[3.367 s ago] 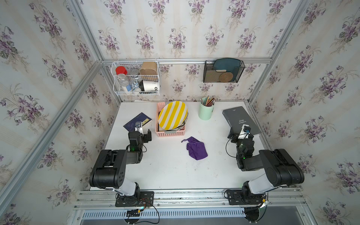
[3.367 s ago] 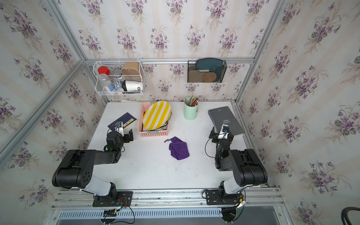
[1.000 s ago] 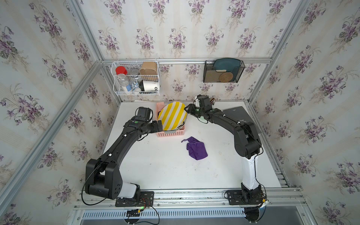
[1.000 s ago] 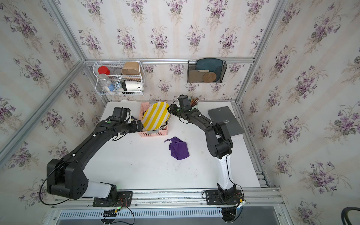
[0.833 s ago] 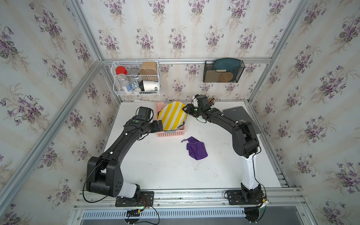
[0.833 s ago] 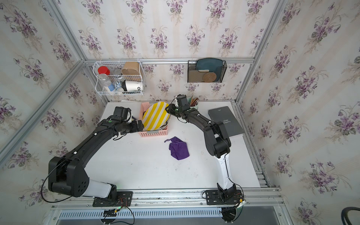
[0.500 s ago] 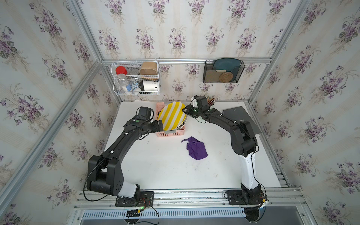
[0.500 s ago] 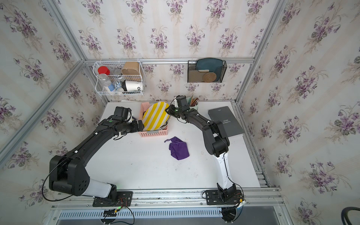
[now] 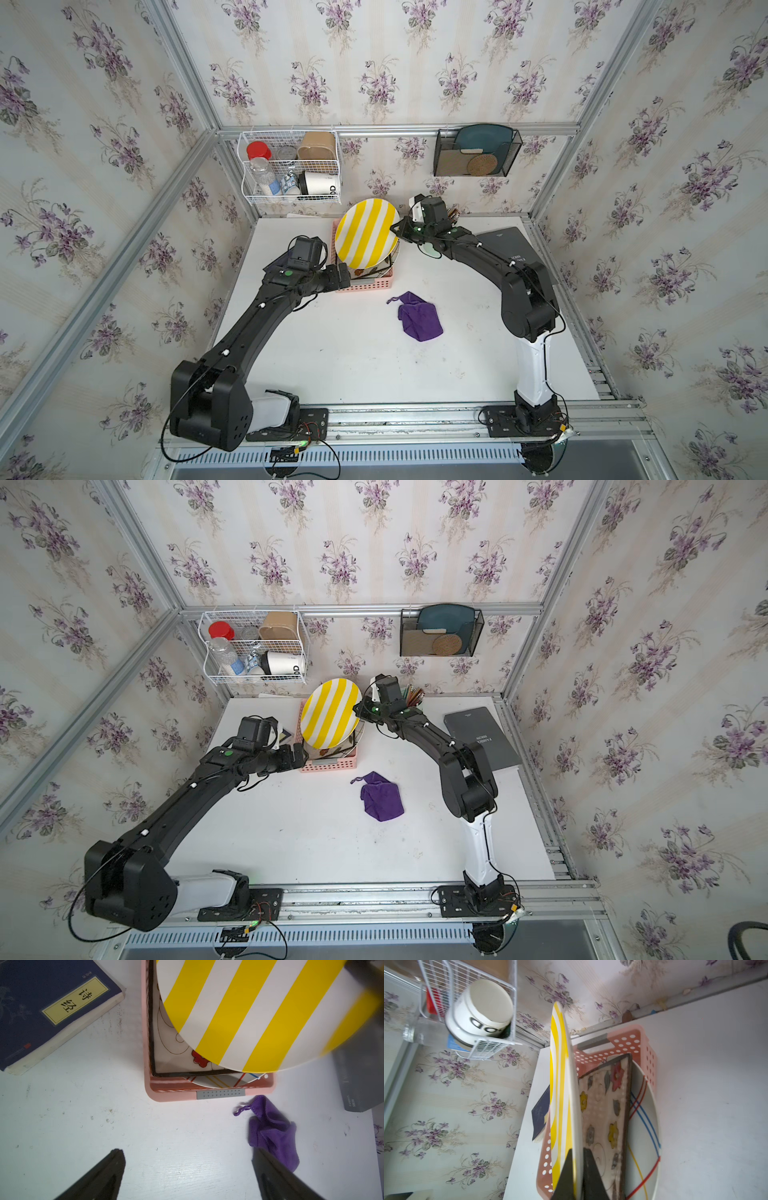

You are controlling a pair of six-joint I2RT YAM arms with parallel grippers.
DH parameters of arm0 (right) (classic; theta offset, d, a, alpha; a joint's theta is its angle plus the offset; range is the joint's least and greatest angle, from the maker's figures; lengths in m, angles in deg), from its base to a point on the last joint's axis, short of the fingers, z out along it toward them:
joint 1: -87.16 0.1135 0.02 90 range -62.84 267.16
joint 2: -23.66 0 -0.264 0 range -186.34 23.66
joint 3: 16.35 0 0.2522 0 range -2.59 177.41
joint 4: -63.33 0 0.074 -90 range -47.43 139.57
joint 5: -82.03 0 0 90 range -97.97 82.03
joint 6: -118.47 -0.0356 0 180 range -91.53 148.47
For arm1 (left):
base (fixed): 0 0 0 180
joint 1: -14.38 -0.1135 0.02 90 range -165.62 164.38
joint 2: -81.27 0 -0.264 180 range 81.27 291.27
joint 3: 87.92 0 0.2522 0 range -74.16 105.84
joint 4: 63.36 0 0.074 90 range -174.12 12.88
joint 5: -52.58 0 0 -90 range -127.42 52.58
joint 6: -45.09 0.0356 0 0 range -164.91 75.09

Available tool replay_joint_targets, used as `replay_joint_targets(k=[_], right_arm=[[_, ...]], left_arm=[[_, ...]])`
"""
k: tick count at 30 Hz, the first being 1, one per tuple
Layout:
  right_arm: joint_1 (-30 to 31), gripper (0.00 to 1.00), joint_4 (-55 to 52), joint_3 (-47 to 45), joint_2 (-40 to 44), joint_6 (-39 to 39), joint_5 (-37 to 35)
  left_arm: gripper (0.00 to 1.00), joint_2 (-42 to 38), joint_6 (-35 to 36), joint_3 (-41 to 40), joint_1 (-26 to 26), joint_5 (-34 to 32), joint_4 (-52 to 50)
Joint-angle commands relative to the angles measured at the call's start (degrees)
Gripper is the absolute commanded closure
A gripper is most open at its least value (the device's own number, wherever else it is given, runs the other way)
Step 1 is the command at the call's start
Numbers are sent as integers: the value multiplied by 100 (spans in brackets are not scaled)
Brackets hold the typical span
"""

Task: Wipe the wet plate dry
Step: Pick up the plate from the bin, then pick up the towel at the center of the board.

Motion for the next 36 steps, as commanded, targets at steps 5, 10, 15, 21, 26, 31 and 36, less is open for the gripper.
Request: replay_joint_targets(k=[5,10,15,21,26,31,36], right_arm=[[3,100,929,-195,794,-291,-73],[-33,100,1197,-506,1696,-280,-618],[-354,100,1198,-1126,2794,-330,-1528],[-847,100,767,-1747,3886,-201,-2389],[-1107,100,309,-1995,4406,-138,-2568],[-1122,100,88,-2093,4673,-88,-2599],[-1122,100,125,-2085,4623,-153,-2361]], left_arm=[[1,-779,-331,-244,413,-414,-81],[5,-989,-538,-366,1259,-808,171],[18,-321,-460,-319,2263,-1014,627],[26,1893,234,871,3239,-1247,793],[27,3476,680,2089,3571,-983,609],[24,4633,686,2964,3685,-1352,-56],[23,5004,723,3017,3685,-1535,-368]])
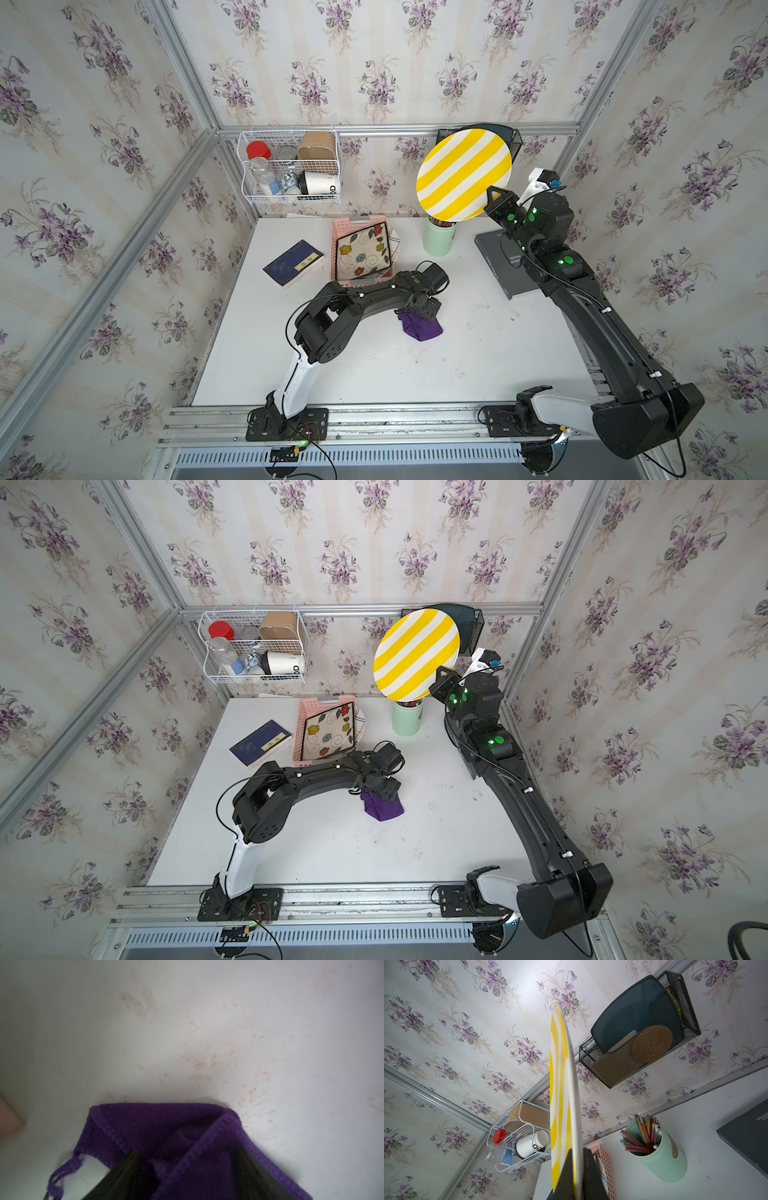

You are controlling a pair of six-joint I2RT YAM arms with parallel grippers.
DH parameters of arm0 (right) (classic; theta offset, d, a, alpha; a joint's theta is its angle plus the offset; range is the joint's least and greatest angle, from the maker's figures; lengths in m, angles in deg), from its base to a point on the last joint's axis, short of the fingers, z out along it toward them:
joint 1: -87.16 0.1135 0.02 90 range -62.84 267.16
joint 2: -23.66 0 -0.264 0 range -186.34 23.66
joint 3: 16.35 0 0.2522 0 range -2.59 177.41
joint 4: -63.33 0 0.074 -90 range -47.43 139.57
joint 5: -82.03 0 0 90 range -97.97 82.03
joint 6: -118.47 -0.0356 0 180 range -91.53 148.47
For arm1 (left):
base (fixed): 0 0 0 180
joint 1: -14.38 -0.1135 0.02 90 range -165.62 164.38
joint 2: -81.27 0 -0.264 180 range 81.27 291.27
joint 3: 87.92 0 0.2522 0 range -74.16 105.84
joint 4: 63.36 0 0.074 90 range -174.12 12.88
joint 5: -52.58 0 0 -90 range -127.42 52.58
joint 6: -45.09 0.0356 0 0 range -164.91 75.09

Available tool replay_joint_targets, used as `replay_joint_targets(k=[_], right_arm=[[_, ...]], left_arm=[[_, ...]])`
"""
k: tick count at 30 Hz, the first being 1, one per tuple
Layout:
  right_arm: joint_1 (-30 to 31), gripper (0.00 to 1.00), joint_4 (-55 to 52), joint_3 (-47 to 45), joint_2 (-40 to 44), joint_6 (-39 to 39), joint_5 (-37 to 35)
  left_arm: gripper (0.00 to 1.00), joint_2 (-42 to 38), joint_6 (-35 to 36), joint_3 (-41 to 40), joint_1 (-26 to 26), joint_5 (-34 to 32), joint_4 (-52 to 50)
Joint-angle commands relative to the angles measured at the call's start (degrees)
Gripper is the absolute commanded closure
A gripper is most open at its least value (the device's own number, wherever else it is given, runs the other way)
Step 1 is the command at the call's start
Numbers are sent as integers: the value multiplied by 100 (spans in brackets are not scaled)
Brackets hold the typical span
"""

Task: Wipe the wet plate dry
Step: Pick up the towel at the center of the board, then wipe the plate with towel.

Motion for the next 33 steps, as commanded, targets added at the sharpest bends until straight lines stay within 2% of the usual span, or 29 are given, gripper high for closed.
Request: replay_joint_targets(k=[1,2,3,6,9,13,17,21,24,27,29,33], right_arm=[[2,100,332,31,-54,-29,128],[7,100,353,31,-81,-48,146],[8,100,391,35,-111,-49,175],[8,100,419,82,-221,42,270],[8,100,538,43,-317,245,654],[13,100,1036,-259,-362,252,1760],[178,100,1499,-655,-380,-36,2451],[538,100,2009,-836,-413,-399,2893],[698,100,2497,-1011,-409,-982,3141],[810,100,2808,-1155,-306,-1301,3317],[860,100,2896,-1252,-240,-1348,3455],[1001,100,2902,-1448,-89,-1328,3763]], left_arm=[[23,97,129,-49,-6,-264,-443],[27,102,150,-92,-6,-267,-447],[37,67,167,-111,-6,-253,-471],[99,-546,246,-101,-6,-146,-466],[100,-1782,103,-39,-47,-225,-405],[100,-3279,-191,48,-59,-858,-308],[100,-4130,-88,417,-67,-1229,-319],[100,-4032,336,882,-88,-1638,-507],[100,-3654,484,1168,-149,-2416,-787],[100,-3228,127,1610,-345,-3367,-1409],[100,-3063,-196,1808,-505,-3526,-1709],[100,-3070,-246,1689,-713,-3730,-1755]])
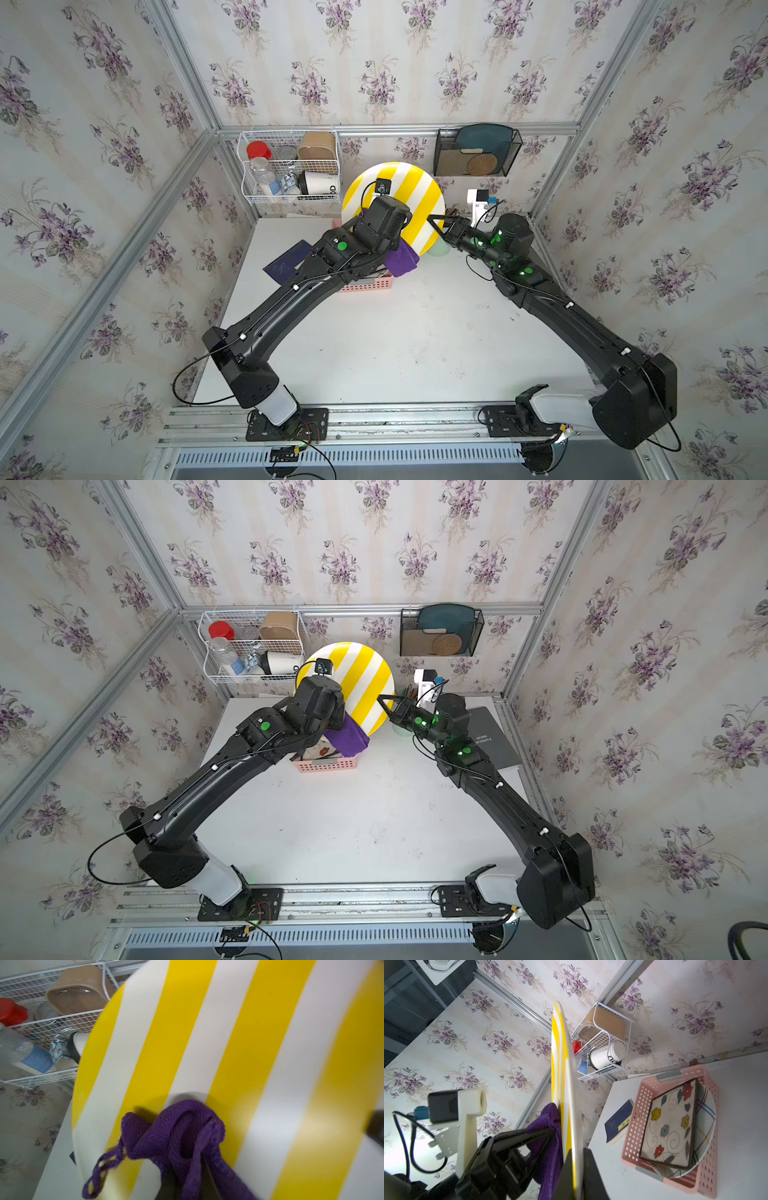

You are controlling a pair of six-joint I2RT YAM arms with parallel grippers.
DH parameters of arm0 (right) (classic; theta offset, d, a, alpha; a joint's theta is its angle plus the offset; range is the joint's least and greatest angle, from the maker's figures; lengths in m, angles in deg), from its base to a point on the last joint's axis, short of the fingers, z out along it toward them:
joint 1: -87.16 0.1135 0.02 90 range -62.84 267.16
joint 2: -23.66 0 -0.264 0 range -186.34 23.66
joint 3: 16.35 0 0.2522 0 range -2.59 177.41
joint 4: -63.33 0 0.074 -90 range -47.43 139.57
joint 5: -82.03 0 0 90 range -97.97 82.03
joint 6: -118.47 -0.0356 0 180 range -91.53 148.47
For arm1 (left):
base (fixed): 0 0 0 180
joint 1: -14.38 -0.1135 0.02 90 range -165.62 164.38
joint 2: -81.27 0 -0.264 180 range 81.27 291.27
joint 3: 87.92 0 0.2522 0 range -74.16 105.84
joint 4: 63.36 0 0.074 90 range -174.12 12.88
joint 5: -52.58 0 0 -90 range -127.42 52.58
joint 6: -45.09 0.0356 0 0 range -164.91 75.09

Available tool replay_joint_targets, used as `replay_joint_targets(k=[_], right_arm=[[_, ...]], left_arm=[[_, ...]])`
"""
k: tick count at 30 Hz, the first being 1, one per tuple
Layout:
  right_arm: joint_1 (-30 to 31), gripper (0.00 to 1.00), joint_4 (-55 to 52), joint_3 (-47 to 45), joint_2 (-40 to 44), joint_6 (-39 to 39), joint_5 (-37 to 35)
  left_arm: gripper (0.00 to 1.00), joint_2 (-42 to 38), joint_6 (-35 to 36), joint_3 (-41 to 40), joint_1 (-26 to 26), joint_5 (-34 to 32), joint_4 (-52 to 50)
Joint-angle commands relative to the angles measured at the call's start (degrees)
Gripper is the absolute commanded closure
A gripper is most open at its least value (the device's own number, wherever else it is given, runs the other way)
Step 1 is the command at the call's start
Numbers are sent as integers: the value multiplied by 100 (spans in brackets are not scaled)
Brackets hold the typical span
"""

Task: Wipe the wet plate dry
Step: Wipe the plate with towel.

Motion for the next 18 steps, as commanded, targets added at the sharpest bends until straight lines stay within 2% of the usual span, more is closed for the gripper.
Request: replay_joint_targets(k=[1,3,5,6,8,10,11,12,14,18], right_arm=[[134,100,864,-113,201,-246,689],[204,100,842,-260,382,-261,590],[223,100,957,-425,537,-375,348],[224,100,994,-466,578,-423,205],[230,100,1006,-439,528,-475,-65],[260,100,1059,-259,329,-501,-67],[293,100,1085,-162,218,-505,-23],[327,100,1137,-55,129,-501,36],[350,100,1139,74,61,-501,101],[170,100,974,91,268,-540,-237]], left_arm=[[100,24,-256,-69,-200,-662,-472],[100,34,-492,-75,-418,-730,-813],[100,-8,-821,-100,-613,-374,-1021],[100,-75,-798,-208,-637,83,-800],[100,-295,-367,-740,-585,1822,259],[100,-489,-243,-1327,-391,3361,1410],[100,-461,-256,-1409,-231,3702,1763],[100,-337,-241,-1319,-105,3836,1771],[100,-76,-248,-1003,7,3587,1385],[100,-103,-596,-935,-220,1959,469]])
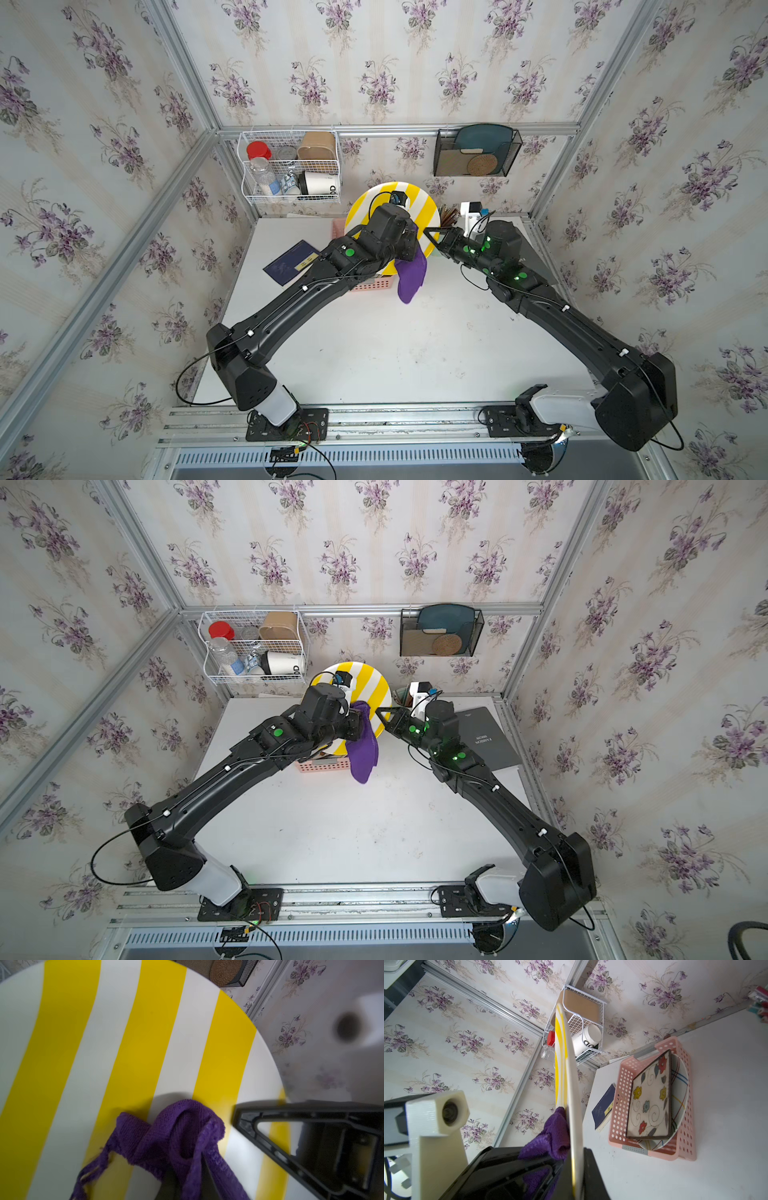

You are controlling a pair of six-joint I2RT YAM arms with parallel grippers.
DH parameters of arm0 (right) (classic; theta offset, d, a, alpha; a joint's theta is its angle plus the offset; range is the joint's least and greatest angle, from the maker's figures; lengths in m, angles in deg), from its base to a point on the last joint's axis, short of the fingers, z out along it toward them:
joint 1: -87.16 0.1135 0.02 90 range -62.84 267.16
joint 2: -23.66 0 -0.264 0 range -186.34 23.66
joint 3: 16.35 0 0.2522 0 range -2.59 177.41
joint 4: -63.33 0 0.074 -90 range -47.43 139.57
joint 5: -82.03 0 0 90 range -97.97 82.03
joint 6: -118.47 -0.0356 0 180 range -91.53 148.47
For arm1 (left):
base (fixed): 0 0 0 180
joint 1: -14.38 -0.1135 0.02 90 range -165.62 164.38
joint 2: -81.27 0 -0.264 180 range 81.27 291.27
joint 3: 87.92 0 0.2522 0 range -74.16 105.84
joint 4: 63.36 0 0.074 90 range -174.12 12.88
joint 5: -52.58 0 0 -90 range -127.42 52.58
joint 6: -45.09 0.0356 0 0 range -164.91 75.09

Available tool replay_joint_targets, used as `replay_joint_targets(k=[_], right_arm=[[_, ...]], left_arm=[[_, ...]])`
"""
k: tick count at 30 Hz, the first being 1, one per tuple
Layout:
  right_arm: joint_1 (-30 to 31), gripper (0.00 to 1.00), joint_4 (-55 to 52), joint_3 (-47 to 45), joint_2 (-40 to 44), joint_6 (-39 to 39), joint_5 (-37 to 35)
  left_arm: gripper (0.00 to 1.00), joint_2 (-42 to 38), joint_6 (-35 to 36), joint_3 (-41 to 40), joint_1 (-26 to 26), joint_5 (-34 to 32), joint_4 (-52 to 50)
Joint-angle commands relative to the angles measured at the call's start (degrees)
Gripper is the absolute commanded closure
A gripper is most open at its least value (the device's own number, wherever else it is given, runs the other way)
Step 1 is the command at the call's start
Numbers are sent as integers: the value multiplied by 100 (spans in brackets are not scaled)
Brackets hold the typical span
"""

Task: Wipe the wet plate dry
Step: Wipe the plate with towel.

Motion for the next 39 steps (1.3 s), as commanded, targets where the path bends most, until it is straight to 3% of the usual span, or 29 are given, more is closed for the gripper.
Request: replay_joint_targets(k=[1,5,8,9,14,18,22,24,28,32,34,36,39], right_arm=[[-121,100,1590,116,261,-464,329],[-184,100,1693,50,293,-458,388],[110,100,1665,175,48,-250,802],[464,100,1588,270,-48,-52,932],[702,100,1316,321,-93,301,1228],[473,100,1376,-6,217,279,844],[897,100,766,485,-47,1240,1380],[1055,100,529,670,-215,1498,1646],[871,100,813,757,-284,1179,1574],[47,100,1507,415,-86,241,1284],[-238,100,1730,202,100,76,1102],[-250,100,1537,246,146,294,1039],[72,100,1503,347,-75,378,1226]], left_arm=[[100,-95,-376,-104,-331,-817,-990],[100,-447,-718,-569,-860,-863,-1290],[100,-486,-276,-727,-996,132,-849],[100,-473,-121,-716,-994,407,-678],[100,-515,-155,-408,-1390,-214,-897],[100,-619,-295,-351,-1913,213,-759],[100,-419,-179,-209,-1886,2022,126],[100,-121,-93,147,-1714,2545,239],[100,374,294,802,-1240,2415,-105],[100,193,171,622,-1308,1131,-530],[100,-10,171,333,-1439,919,-596],[100,-245,265,-1,-1494,1369,-331],[100,-299,183,-387,-1430,2738,242]])
